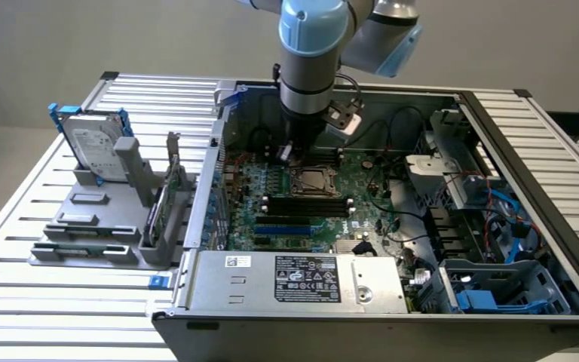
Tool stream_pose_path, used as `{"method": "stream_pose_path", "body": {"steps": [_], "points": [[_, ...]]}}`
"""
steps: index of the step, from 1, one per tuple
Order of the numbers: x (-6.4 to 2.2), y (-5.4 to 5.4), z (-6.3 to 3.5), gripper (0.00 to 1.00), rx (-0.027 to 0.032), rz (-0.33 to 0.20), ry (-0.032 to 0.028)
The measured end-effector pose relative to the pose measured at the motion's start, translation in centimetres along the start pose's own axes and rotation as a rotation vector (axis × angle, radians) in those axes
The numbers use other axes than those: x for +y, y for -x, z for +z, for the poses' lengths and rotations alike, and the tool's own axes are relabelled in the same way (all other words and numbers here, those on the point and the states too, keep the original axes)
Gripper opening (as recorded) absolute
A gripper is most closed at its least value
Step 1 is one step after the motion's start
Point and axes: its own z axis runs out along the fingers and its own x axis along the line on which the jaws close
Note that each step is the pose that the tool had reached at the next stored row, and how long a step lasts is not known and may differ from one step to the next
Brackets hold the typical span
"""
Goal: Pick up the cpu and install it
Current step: 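Install the first cpu locking lever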
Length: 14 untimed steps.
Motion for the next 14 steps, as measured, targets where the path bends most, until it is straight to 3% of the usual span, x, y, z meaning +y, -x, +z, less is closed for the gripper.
{"method": "stream_pose_path", "body": {"steps": [8,14], "points": [[0.1,-0.14,0.13,0.11,-0.0041,0.011,0.0061],[0.09,-0.22,0.16,0.11,-0.004,0.021,0.009]]}}
